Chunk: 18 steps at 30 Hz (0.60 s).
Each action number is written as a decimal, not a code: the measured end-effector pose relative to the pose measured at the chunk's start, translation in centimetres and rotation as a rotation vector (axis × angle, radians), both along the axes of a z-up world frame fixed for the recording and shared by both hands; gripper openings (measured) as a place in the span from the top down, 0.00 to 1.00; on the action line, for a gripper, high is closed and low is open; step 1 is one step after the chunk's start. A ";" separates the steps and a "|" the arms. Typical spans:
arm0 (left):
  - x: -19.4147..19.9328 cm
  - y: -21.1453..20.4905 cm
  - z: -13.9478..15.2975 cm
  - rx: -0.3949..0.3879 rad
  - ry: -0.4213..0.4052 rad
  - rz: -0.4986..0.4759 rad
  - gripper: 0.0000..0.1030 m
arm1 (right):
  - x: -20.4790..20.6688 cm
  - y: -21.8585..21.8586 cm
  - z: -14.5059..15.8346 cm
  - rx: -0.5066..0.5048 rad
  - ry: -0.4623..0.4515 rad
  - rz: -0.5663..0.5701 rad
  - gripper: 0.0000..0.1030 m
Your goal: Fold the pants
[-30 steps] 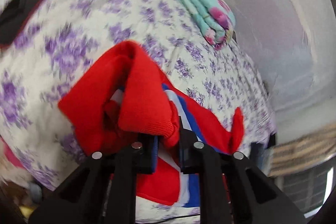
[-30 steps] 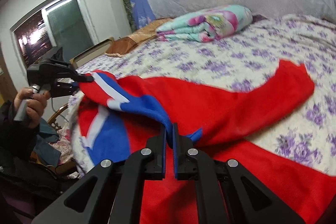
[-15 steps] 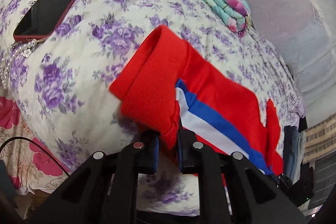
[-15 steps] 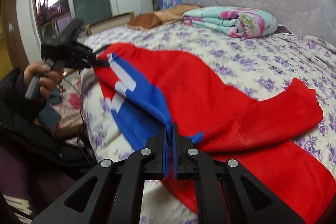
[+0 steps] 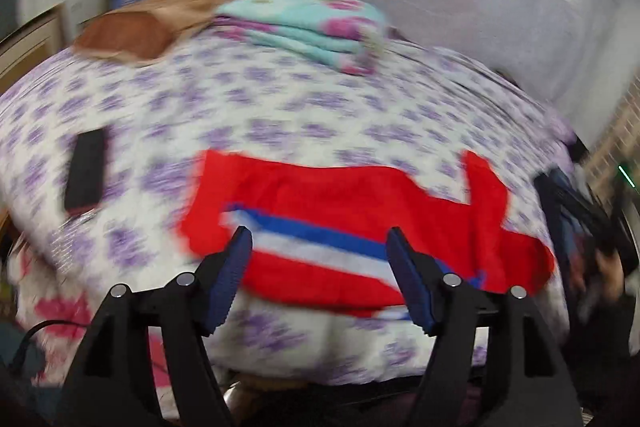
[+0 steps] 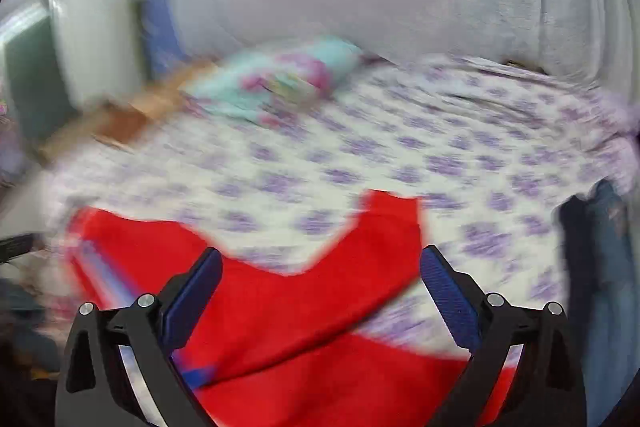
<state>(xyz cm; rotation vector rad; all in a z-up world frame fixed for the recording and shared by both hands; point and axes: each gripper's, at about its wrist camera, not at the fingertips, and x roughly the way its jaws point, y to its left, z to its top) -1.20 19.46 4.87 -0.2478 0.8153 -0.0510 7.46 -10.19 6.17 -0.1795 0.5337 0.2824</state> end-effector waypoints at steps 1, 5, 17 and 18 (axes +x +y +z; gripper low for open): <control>1.1 -1.5 -1.0 -0.024 0.018 -0.048 0.35 | 2.7 1.1 -0.7 -0.057 0.053 -0.059 0.03; 4.2 -6.1 -5.3 -0.069 0.099 -0.190 0.35 | 9.1 5.5 -6.9 -0.307 0.165 -0.177 0.40; 4.6 -7.1 -9.5 -0.137 0.172 -0.295 0.35 | -7.8 -9.4 -4.2 0.324 -0.077 -0.079 0.95; 4.6 -7.1 -9.5 -0.138 0.174 -0.302 0.35 | -9.3 -10.6 -5.9 0.389 -0.077 -0.088 0.95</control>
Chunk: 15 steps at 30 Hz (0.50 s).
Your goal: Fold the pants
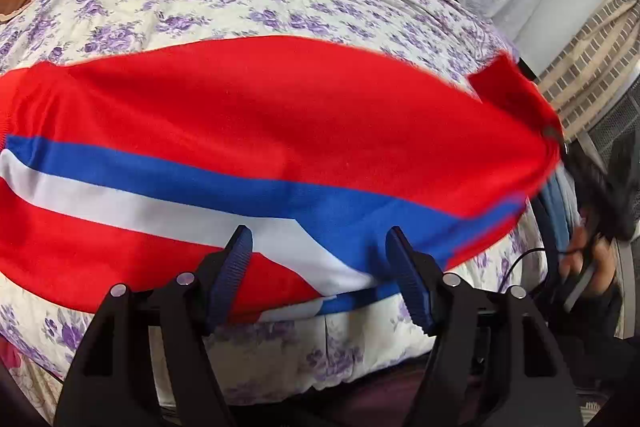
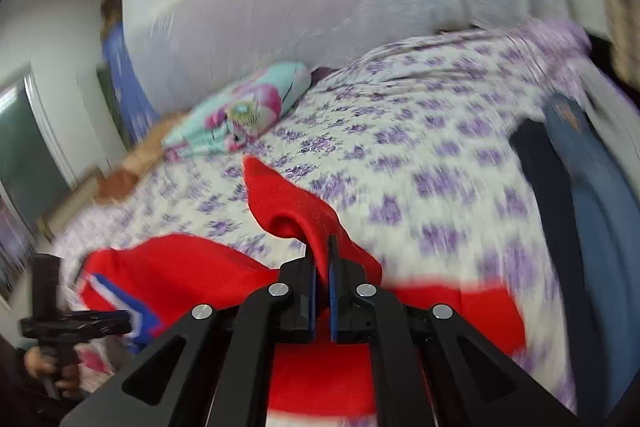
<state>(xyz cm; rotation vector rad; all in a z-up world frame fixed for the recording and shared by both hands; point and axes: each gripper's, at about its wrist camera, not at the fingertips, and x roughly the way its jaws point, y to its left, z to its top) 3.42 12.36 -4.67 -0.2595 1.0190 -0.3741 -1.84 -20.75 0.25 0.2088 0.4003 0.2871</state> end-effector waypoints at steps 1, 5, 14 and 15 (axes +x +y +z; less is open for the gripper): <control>-0.2 0.1 -0.1 -0.005 0.001 -0.008 0.35 | -0.2 -0.7 -1.5 0.030 0.018 -0.014 0.94; -0.5 0.2 0.0 0.012 0.000 -0.019 0.35 | 0.8 -4.1 -7.8 0.183 0.230 -0.082 0.64; -3.6 5.1 2.6 0.044 -0.055 0.112 0.35 | -5.6 4.5 -1.1 -0.551 -0.111 -0.246 0.17; -4.2 6.5 3.1 0.043 -0.066 0.150 0.34 | -5.9 5.9 -0.5 -0.604 -0.152 -0.219 0.12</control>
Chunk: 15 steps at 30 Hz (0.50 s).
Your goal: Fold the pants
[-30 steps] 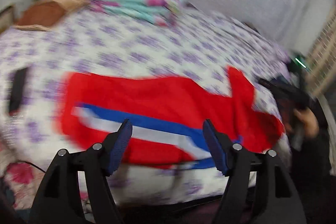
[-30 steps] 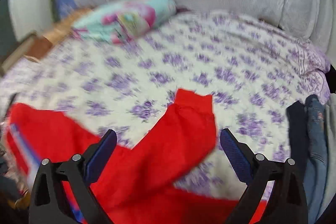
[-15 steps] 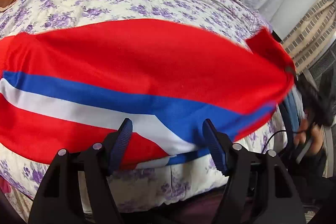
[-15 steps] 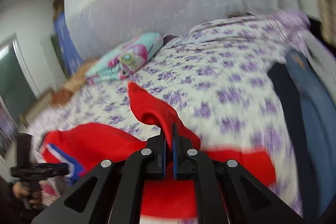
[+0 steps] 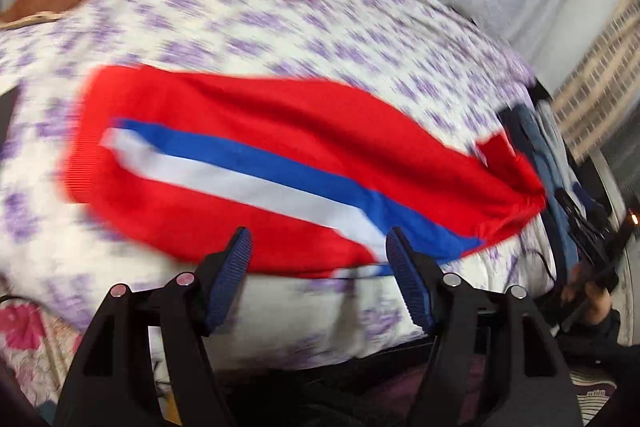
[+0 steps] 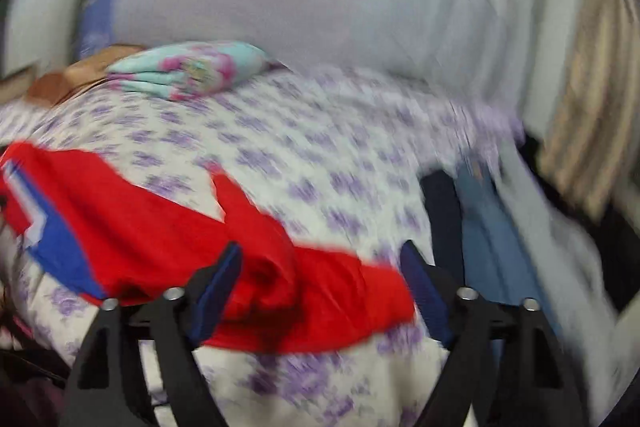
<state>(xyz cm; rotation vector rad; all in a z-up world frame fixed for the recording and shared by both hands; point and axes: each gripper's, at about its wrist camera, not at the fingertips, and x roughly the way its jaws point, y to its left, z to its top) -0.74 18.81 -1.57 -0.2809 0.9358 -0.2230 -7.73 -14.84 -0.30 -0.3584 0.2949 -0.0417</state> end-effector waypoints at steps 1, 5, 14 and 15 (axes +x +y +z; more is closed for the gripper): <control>-0.3 0.8 0.2 -0.003 -0.003 0.023 0.34 | 0.5 1.3 0.4 -0.058 -0.013 0.023 0.11; -1.8 6.2 0.7 -0.014 0.009 0.200 0.32 | 3.2 6.7 0.4 -0.283 0.005 0.090 0.05; -1.2 9.8 -2.5 -0.080 0.102 0.316 0.32 | 11.7 3.2 1.7 -0.053 0.263 0.058 0.90; -1.1 10.0 -2.7 -0.082 0.102 0.323 0.32 | 10.0 -0.1 3.9 0.140 0.201 0.108 0.88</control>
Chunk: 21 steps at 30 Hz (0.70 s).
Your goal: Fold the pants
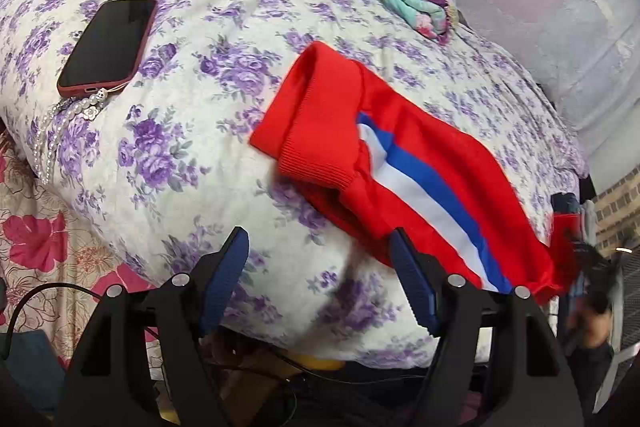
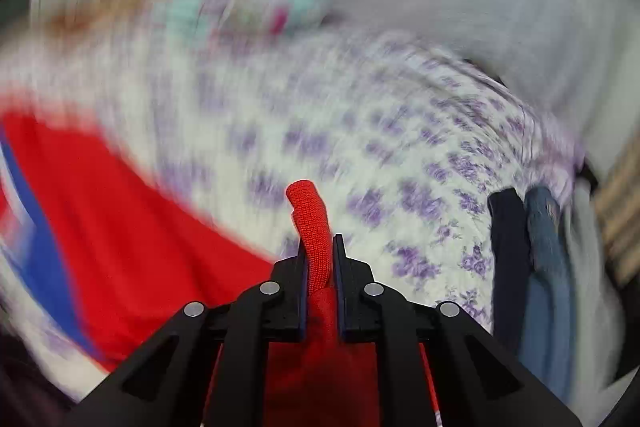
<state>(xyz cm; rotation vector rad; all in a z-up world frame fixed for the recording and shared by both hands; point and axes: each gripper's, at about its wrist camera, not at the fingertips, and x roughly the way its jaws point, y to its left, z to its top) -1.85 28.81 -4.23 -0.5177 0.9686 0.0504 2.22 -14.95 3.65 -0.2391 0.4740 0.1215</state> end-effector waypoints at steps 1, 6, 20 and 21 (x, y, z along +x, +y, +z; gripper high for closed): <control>0.2 0.1 -0.1 -0.004 0.001 0.006 0.32 | -1.0 -2.4 0.8 0.125 -0.025 -0.007 0.87; 0.6 1.1 0.0 -0.065 -0.024 0.022 0.32 | -2.9 -13.9 -4.2 0.709 0.054 -0.074 0.86; 2.2 2.3 0.3 -0.196 -0.028 0.079 0.32 | -2.5 -17.8 -8.0 0.970 0.033 -0.033 0.86; 2.3 2.4 0.3 -0.205 -0.026 0.078 0.32 | -2.2 -17.8 -7.6 0.982 0.036 -0.015 0.86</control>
